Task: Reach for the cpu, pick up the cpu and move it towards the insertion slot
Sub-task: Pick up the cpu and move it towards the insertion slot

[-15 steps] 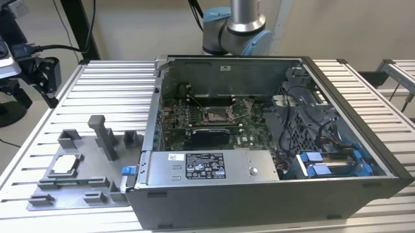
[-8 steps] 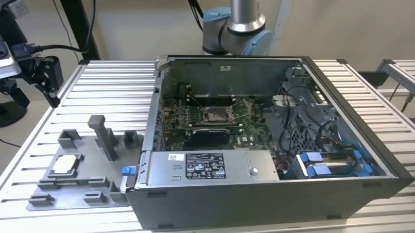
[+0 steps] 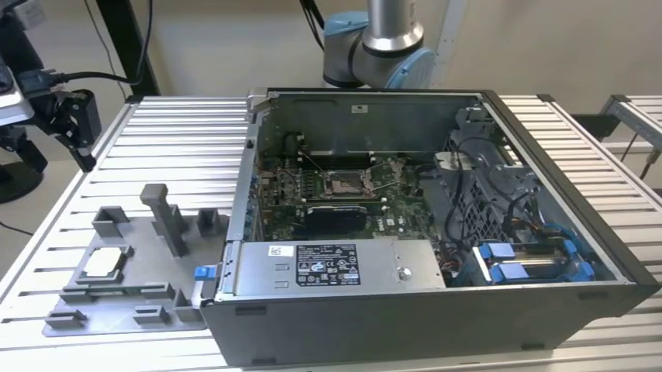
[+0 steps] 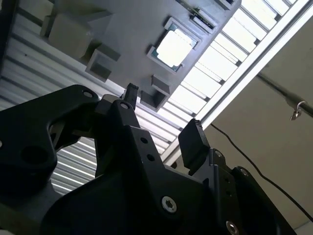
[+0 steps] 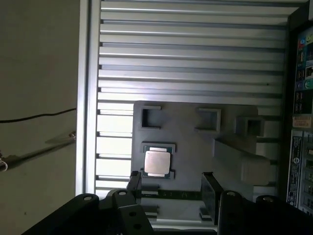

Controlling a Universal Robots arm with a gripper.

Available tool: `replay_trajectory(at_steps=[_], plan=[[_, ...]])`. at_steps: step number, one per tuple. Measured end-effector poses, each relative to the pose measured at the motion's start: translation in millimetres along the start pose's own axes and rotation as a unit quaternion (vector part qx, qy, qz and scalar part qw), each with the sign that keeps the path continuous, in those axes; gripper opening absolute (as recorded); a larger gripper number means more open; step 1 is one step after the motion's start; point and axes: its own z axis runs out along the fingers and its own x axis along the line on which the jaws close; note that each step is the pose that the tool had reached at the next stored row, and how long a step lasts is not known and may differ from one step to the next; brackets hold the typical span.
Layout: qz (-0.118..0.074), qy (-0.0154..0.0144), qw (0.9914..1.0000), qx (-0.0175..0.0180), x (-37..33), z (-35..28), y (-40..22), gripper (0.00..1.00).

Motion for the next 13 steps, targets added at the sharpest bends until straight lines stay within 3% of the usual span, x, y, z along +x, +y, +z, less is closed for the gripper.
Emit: replay_trajectory(at_steps=[13], plan=[[0.000,0.0000,1.00000,0.0000,0.0,8.9,-0.4,1.00]])
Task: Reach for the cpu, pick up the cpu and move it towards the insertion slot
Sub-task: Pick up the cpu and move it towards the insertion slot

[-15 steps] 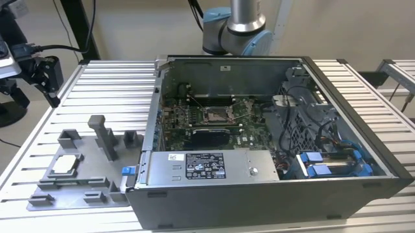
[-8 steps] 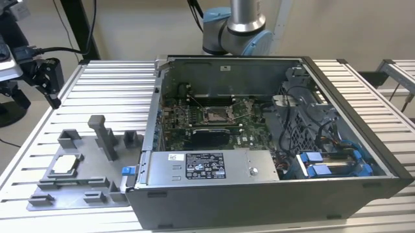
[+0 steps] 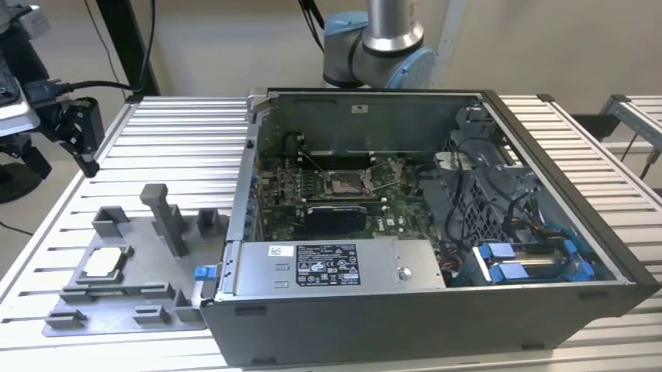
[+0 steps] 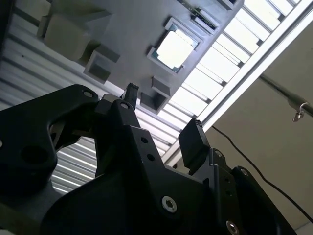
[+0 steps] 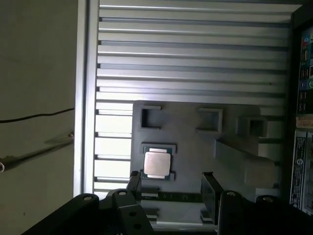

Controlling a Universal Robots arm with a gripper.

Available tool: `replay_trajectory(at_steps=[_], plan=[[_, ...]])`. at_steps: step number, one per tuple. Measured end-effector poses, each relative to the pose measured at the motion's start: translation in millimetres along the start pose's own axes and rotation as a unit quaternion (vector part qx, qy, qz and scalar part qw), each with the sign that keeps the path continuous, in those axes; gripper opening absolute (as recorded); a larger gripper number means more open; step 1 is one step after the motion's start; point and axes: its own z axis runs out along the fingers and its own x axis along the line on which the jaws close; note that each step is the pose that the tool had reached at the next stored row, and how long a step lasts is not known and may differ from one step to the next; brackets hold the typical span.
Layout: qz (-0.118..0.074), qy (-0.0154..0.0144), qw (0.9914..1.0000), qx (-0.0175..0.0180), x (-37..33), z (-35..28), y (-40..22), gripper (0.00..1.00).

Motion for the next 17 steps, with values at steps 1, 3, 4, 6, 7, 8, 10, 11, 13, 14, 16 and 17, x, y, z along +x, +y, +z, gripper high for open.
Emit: replay_trajectory(at_steps=[1,3,4,6,7,8,10,11,13,14,16,17], plan=[[0.000,0.0000,1.00000,0.0000,0.0,0.7,0.0,1.00],[0.000,-0.0001,1.00000,0.0000,0.0,1.9,-0.1,1.00],[0.000,0.0000,1.00000,0.0000,0.0,2.3,-0.1,1.00],[0.000,0.0001,1.00000,0.0000,0.0,2.4,-0.1,1.00],[0.000,0.0000,1.00000,0.0000,0.0,2.5,-0.1,1.00],[0.000,0.0000,1.00000,0.0000,0.0,2.6,-0.1,1.00],[0.000,0.0000,1.00000,0.0000,0.0,2.7,-0.1,1.00],[0.000,-0.0001,1.00000,-0.0001,0.0,3.0,-0.1,1.00],[0.000,-0.0001,1.00000,-0.0001,0.0,3.5,-0.1,1.00],[0.000,0.0000,1.00000,0.0000,0.0,3.8,-0.1,1.00],[0.000,0.0000,1.00000,0.0000,0.0,4.3,-0.1,1.00],[0.000,-0.0001,1.00000,0.0000,0.0,4.6,-0.1,1.00]])
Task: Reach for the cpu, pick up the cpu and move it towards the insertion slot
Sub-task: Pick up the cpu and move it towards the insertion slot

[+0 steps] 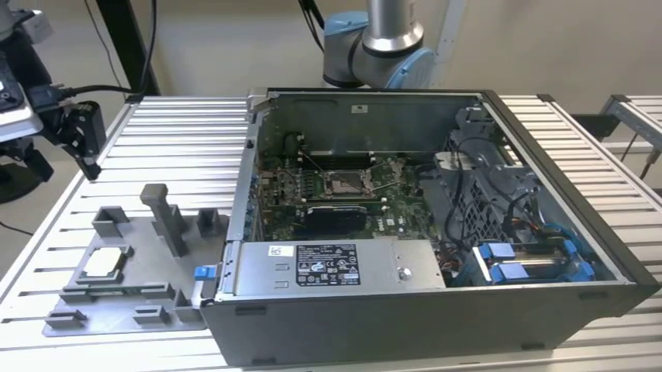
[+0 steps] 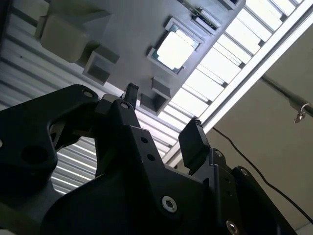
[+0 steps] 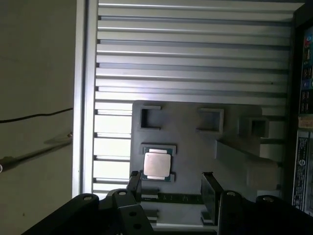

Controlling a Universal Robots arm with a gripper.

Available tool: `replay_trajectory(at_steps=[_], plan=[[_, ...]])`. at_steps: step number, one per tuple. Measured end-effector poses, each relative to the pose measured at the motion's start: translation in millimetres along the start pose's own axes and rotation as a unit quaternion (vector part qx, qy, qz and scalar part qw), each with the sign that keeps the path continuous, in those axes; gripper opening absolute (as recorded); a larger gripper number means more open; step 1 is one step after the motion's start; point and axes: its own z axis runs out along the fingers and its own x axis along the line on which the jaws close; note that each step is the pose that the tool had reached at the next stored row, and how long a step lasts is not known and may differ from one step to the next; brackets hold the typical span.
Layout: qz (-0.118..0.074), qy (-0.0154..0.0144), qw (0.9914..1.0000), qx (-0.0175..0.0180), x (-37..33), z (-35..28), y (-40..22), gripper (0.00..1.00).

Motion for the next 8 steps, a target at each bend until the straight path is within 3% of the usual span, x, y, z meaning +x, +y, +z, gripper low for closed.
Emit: replay_trajectory(at_steps=[8], plan=[[0.000,0.0001,1.00000,0.0001,0.0,2.6,-0.1,1.00]])
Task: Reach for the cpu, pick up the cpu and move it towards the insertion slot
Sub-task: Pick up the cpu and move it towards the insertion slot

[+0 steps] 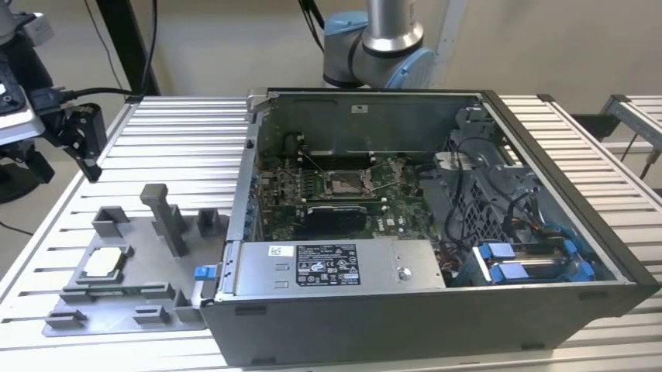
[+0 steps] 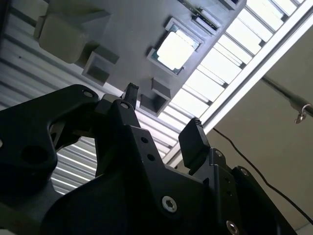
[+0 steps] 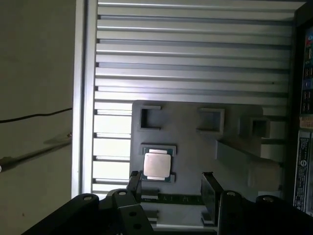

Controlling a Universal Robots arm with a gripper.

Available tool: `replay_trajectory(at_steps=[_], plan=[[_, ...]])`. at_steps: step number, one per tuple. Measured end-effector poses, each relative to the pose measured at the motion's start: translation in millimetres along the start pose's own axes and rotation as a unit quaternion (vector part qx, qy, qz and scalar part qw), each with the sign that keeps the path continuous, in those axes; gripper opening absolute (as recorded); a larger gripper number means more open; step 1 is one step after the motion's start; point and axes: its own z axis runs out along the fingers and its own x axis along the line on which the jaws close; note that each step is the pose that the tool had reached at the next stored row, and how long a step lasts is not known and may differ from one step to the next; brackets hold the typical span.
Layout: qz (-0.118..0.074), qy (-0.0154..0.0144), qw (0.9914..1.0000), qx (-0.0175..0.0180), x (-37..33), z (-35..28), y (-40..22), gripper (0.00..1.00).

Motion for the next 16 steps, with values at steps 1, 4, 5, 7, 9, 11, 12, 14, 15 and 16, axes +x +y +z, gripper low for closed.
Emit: replay_trajectory(at_steps=[1,4,5,7,9,11,12,14,15,16], plan=[[0.000,0.0000,1.00000,0.0000,0.0,0.1,0.0,1.00],[0.000,0.0000,1.00000,0.0000,0.0,0.3,0.0,1.00],[0.000,0.0000,1.00000,0.0000,0.0,0.3,0.0,1.00],[0.000,-0.0002,1.00000,-0.0001,-0.1,0.8,0.0,1.00],[0.000,-0.0002,1.00000,-0.0001,0.0,2.1,-0.1,1.00],[0.000,-0.0001,1.00000,-0.0001,0.0,3.8,-0.1,1.00],[0.000,-0.0001,1.00000,-0.0001,0.0,5.0,-0.2,1.00],[0.000,-0.0001,1.00000,0.0000,0.0,7.1,-0.3,1.00],[0.000,-0.0001,1.00000,-0.0001,0.0,8.3,-0.3,1.00],[0.000,-0.0001,1.00000,-0.0001,0.0,9.6,-0.3,1.00]])
